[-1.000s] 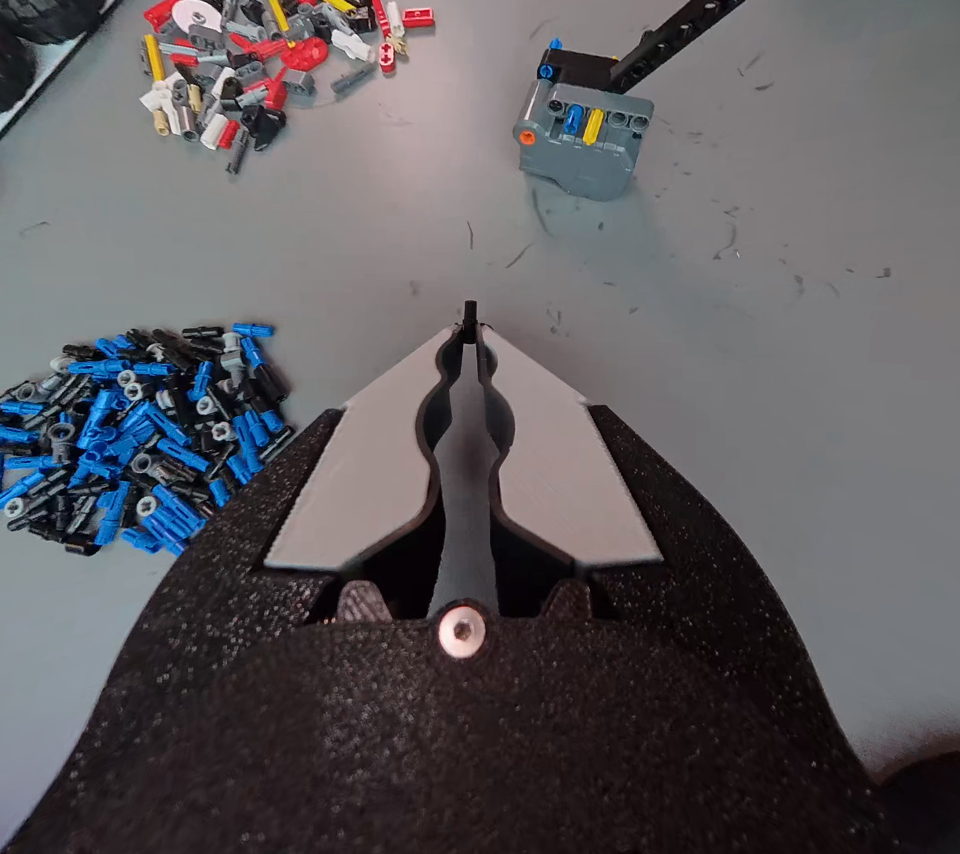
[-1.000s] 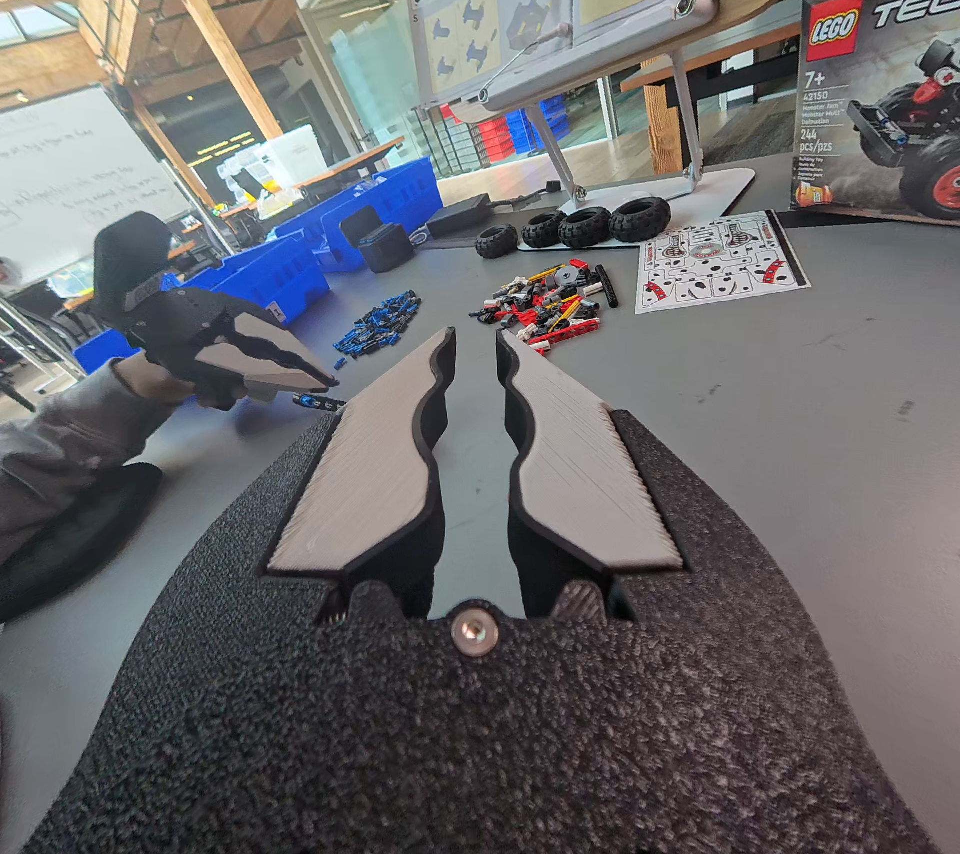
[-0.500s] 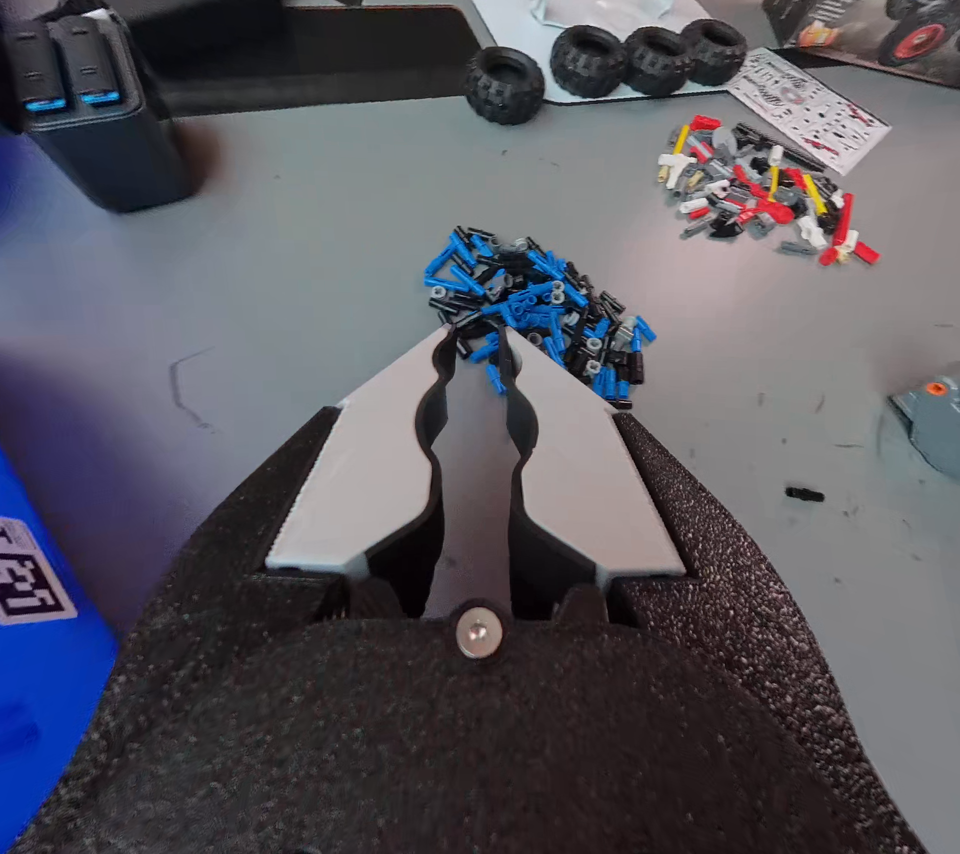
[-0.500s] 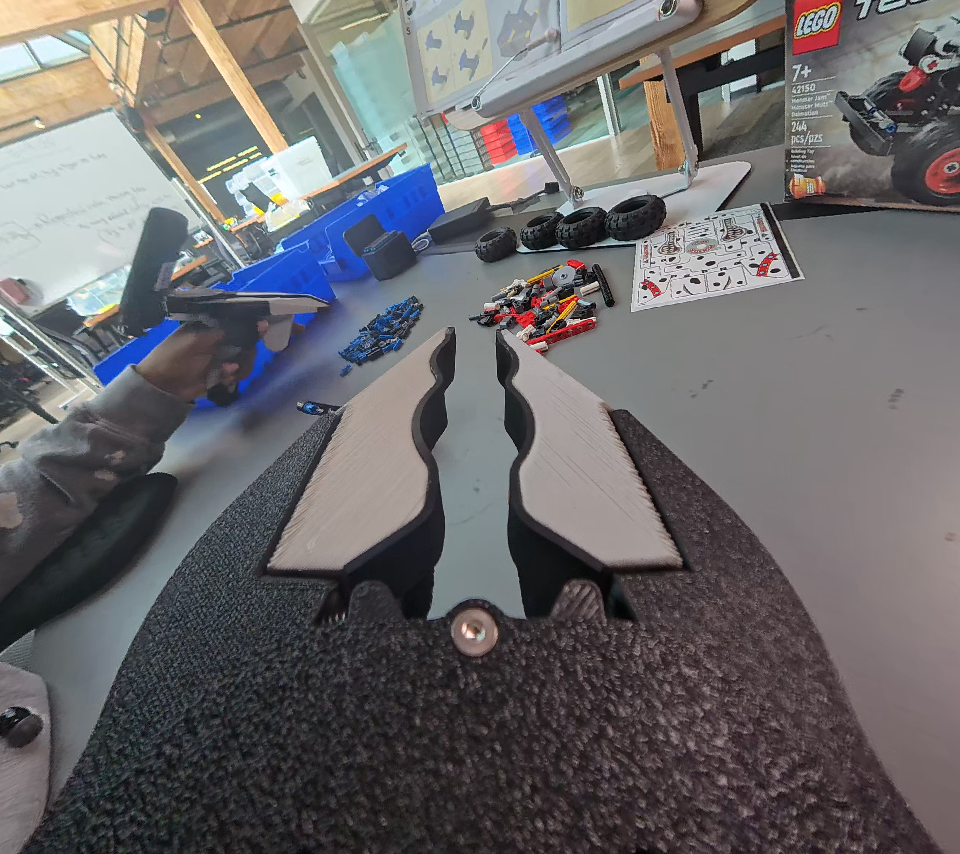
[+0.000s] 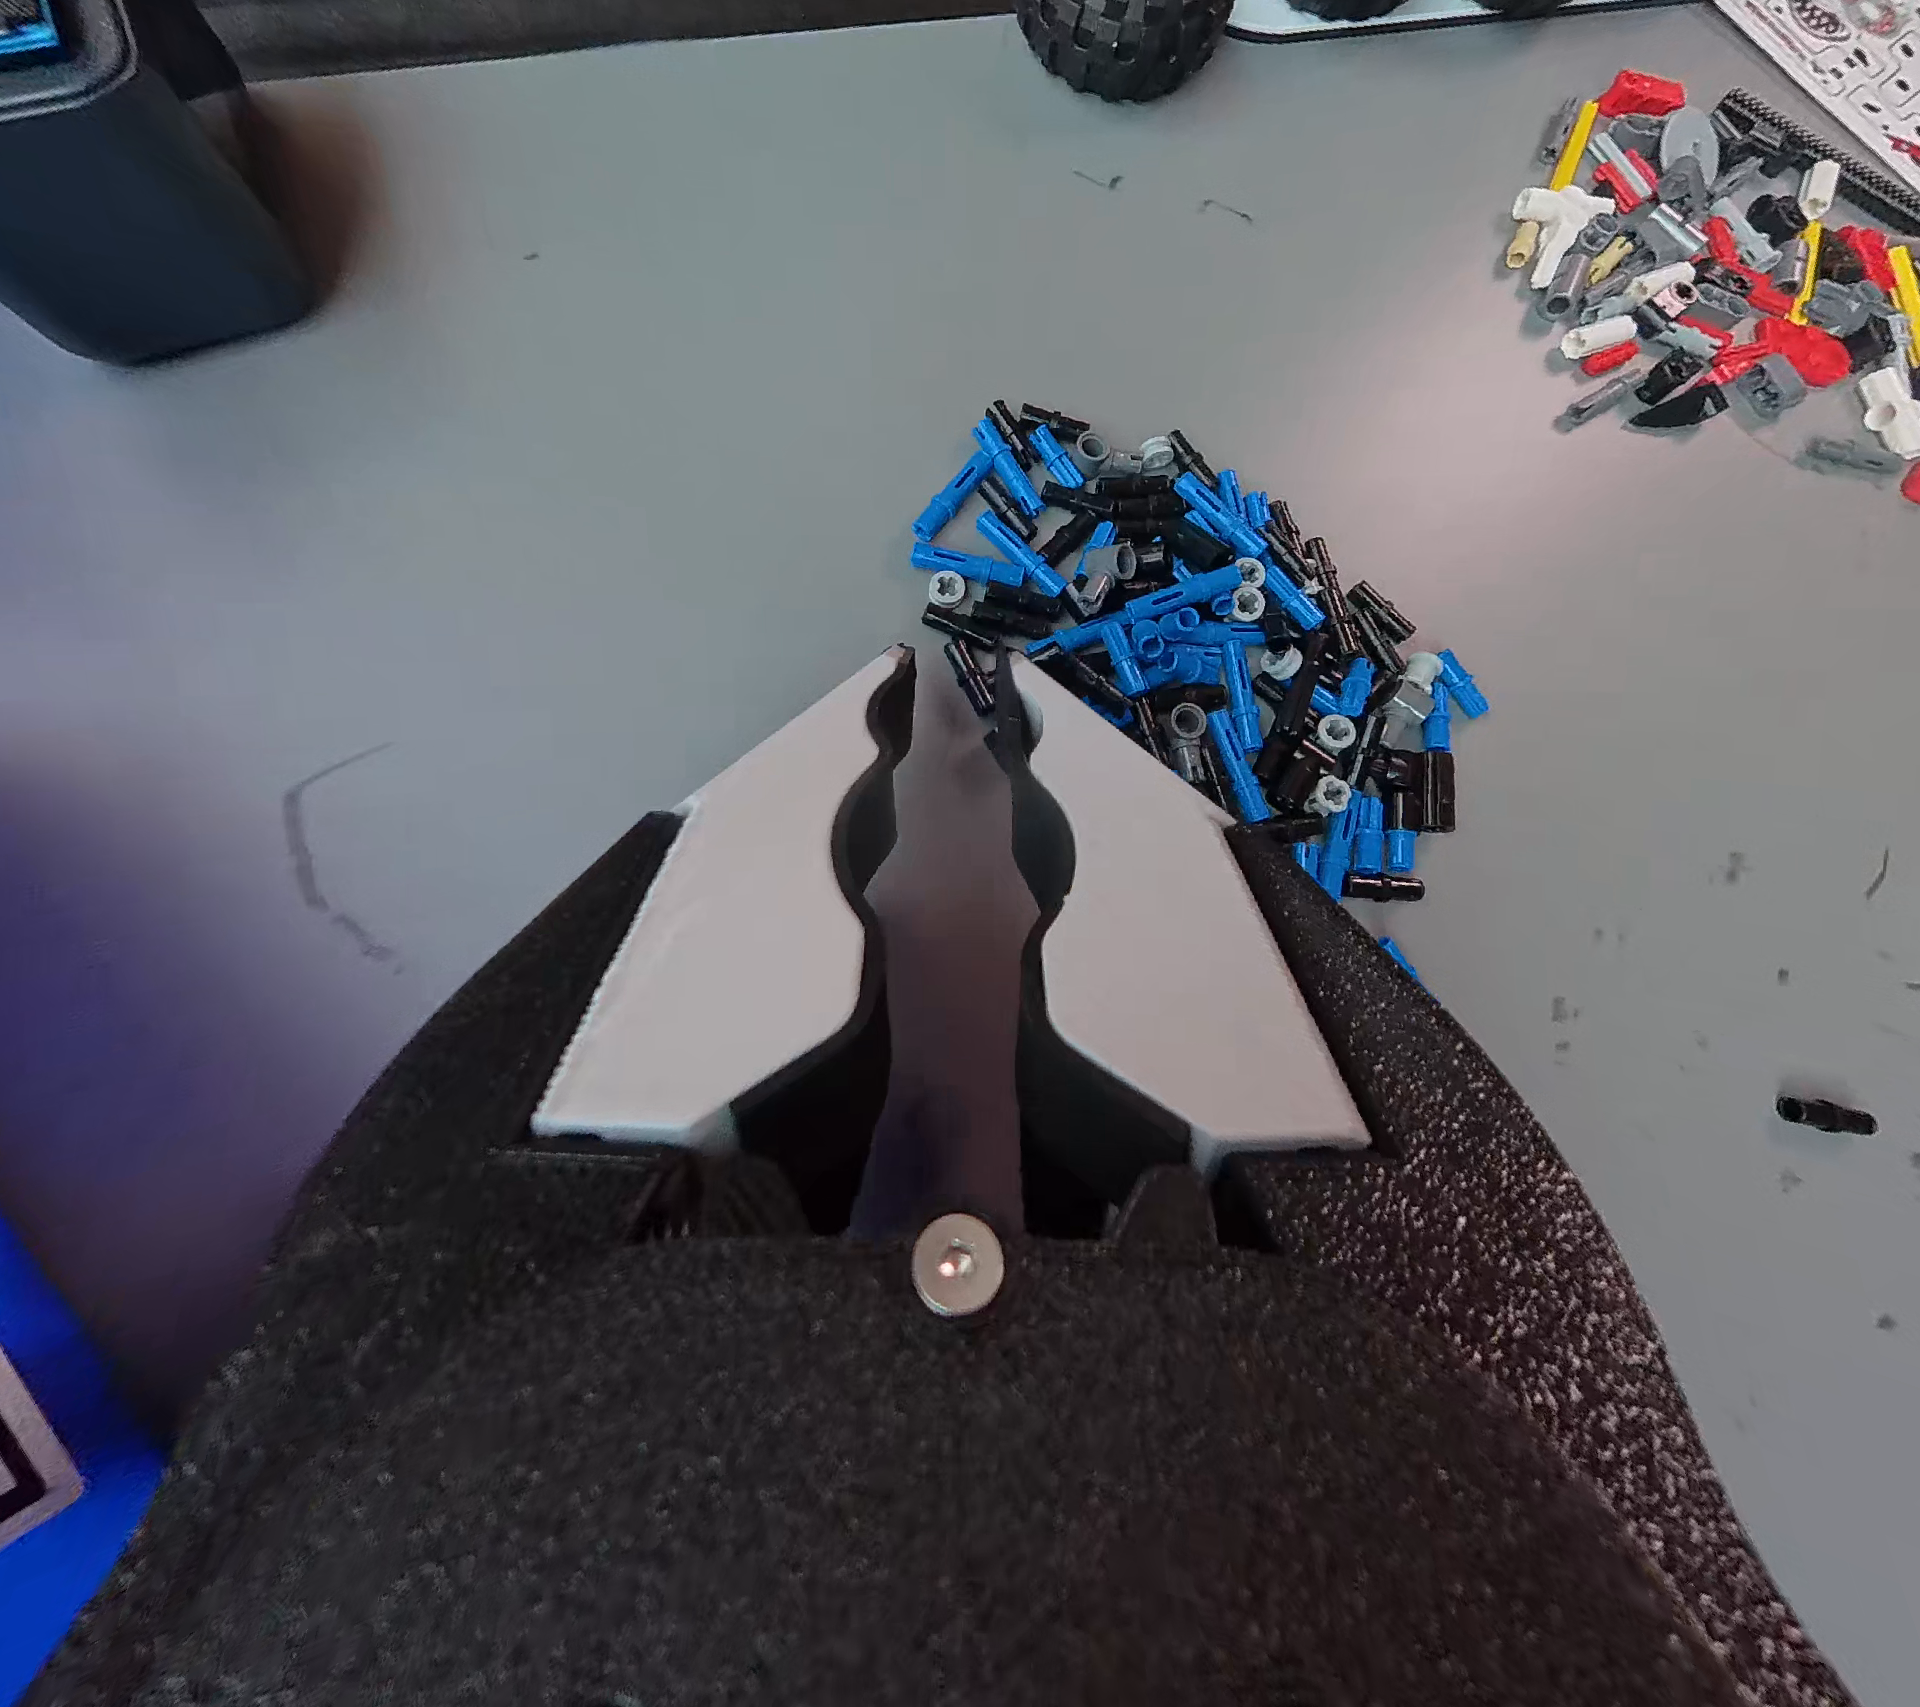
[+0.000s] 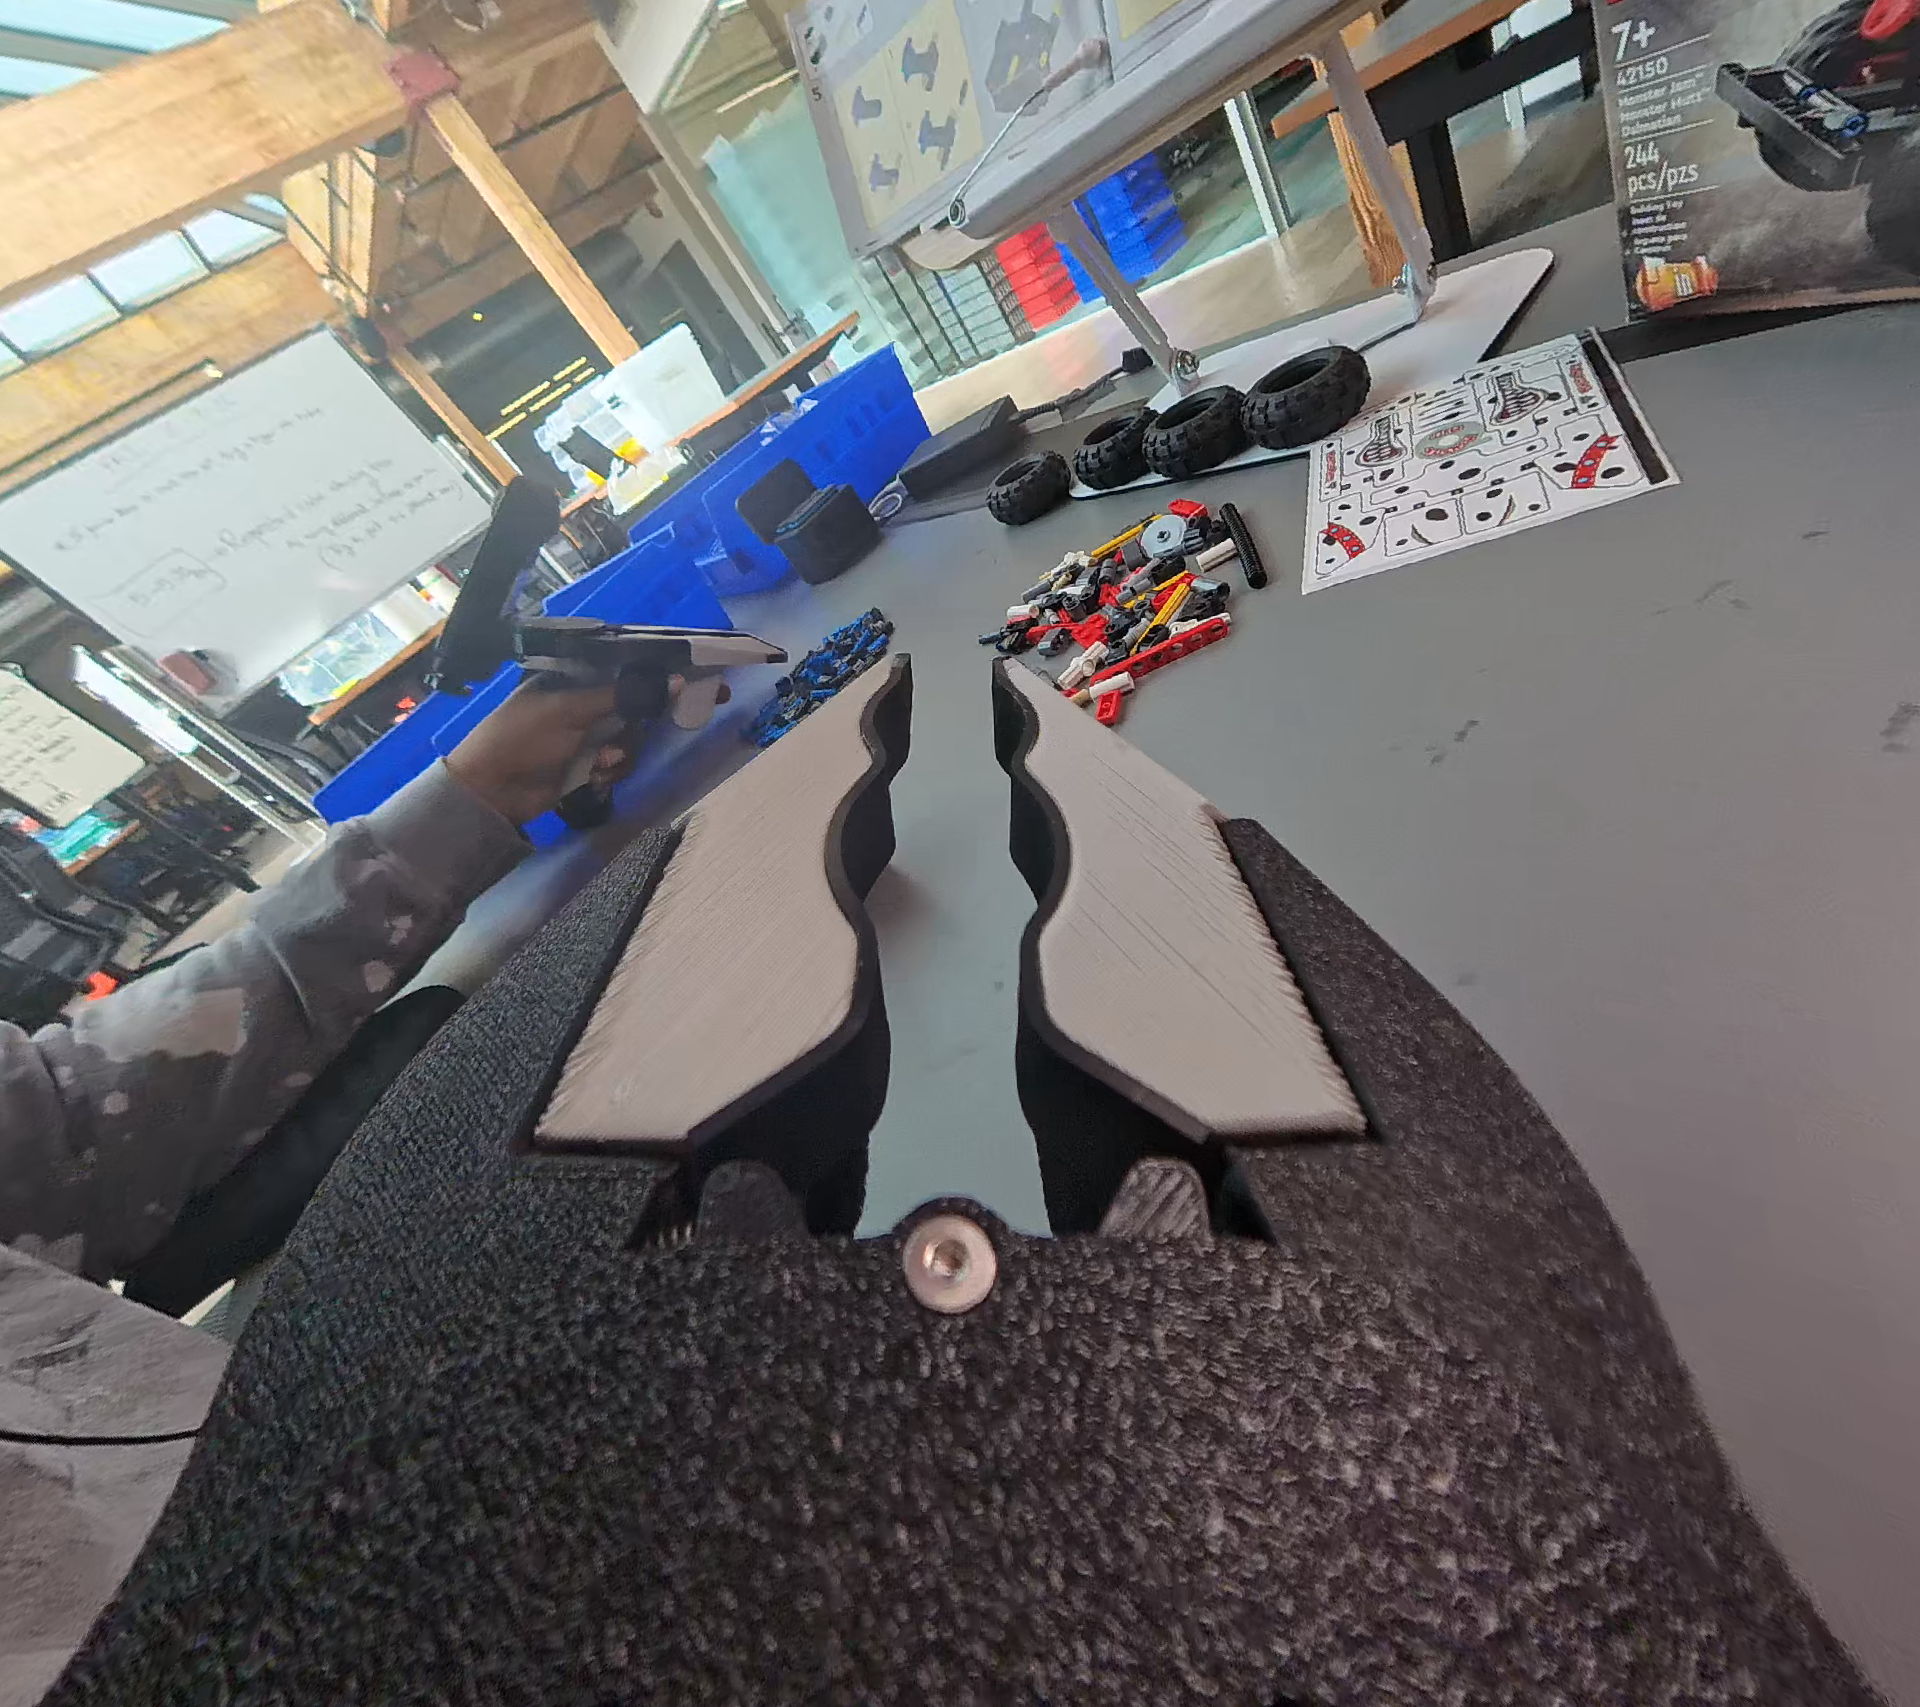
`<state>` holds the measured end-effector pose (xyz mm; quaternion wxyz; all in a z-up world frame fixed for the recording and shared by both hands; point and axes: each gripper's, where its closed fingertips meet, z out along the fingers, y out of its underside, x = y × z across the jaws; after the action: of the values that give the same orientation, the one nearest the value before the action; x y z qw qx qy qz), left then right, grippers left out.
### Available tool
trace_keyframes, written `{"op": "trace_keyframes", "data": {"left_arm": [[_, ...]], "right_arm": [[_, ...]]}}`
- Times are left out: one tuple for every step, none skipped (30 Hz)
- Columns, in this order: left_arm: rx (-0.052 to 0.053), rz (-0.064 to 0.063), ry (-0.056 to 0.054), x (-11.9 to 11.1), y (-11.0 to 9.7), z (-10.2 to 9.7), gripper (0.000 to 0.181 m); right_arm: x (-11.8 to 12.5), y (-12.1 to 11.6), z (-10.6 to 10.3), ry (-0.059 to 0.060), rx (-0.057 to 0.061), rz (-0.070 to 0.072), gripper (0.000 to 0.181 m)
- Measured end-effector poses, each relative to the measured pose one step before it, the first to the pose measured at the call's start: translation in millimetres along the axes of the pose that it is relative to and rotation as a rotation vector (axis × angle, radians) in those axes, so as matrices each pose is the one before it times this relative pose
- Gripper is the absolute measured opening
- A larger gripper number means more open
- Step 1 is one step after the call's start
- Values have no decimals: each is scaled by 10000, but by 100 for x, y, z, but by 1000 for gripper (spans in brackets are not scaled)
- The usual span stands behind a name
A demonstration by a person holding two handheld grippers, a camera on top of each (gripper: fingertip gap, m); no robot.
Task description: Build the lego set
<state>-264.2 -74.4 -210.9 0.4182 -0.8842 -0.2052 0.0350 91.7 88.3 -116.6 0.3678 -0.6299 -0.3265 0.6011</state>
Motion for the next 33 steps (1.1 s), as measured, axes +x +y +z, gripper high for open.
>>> {"op": "trace_keyframes", "data": {"left_arm": [[-49, -16, 91, 81, 109, 139, 16], [-30, 91, 17, 39, 123, 69, 17], [-48, 129, -66, -62, 114, 38, 17], [-32, 112, -117, -159, 60, 30, 17], [-29, 70, -85, -119, 45, 55, 17], [-51, 39, -32, -40, 102, 84, 16], [-64, 34, 12, 25, 96, 85, 16], [-32, 60, 14, 62, 29, 33, 15], [-4, 108, -49, -24, -1, -1, 15], [-28, 127, -121, -138, 45, -6, 14], [-95, 132, -162, -228, 165, 29, 13], [-88, 86, -152, -238, 152, 49, 13], [-27, 13, -44, -111, 63, 13, 13], [1, -9, 45, 16, -1, 1, 13], [0, 4, 37, 12, -10, 11, 14], [-8, 24, 3, -15, 3, 17, 14], [-2, 51, -28, -59, -17, 32, 15], [7, 96, -23, -36, -53, 33, 15], [8, 152, -11, -15, -59, 36, 16], [1, 143, -33, -56, -33, 28, 17], [-10, 35, -6, -63, -16, 11, 18], [-9, -94, 68, 5, -8, 25, 18], [5, -145, 96, 19, 0, 34, 18], [7, -110, 65, -30, -9, 22, 18], [1, -50, 21, -64, -21, 21, 17], [2, 13, 21, -12, -48, 34, 16], [1, 69, 15, 27, -61, 63, 16], [2, 107, -20, 11, -77, 77, 15], [5, 133, -36, 9, -104, 85, 15], [4, 143, -37, 12, -101, 95, 15], [-2, 122, -23, 27, -77, 73, 14], [-7, 79, 9, 40, -55, 56, 12], [-8, 49, 37, 43, -42, 48, 12]], "right_arm": [[24, 42, -12, -13, -10, 65, 15], [50, 31, -34, 12, -10, 21, 15], [68, -37, -52, 29, 8, -5, 15], [77, -86, -38, 23, 26, 0, 15], [54, -92, -34, 3, 29, 25, 15], [39, -68, -19, -8, 20, 50, 15], [48, -36, -23, -7, 14, 61, 15], [26, 3, -12, -9, 4, 57, 15], [31, 23, -20, -5, -6, 46, 15], [36, 20, -11, 4, -6, 35, 15], [29, 0, -18, 6, 0, 23, 15], [13, -17, -7, -1, 0, 16, 15], [-4, -30, -14, -6, 7, 13, 15], [-8, -40, -11, -3, 12, 5, 15], [-1, -12, -16, 5, 6, -5, 15], [14, -12, -19, 8, 2, -10, 15], [-5, -20, -17, 4, 5, -10, 15], [27, -12, -16, 9, 4, -7, 15], [23, -11, -9, 6, -1, 3, 15], [22, -16, -6, -3, 1, 18, 15], [-7, -8, -6, -11, 3, 21, 15], [-4, -5, 0, -5, -1, 7, 15], [-11, 1, -15, 5, -5, -12, 15], [-3, -4, -2, 7, -1, -22, 15], [-14, -8, -11, 1, 1, -16, 15], [-24, -14, 1, -7, 2, -7, 15], [-13, -5, -2, -7, -2, -3, 15], [-13, 23, 11, -6, -12, -7, 15], [2, 30, 7, 4, -17, -9, 15], [23, 23, 3, 8, -10, -10, 15], [11, 31, 1, 5, -12, -10, 16], [16, 30, 9, 5, -15, -7, 16], [28, 19, 3, 8, -11, -5, 16]]}}
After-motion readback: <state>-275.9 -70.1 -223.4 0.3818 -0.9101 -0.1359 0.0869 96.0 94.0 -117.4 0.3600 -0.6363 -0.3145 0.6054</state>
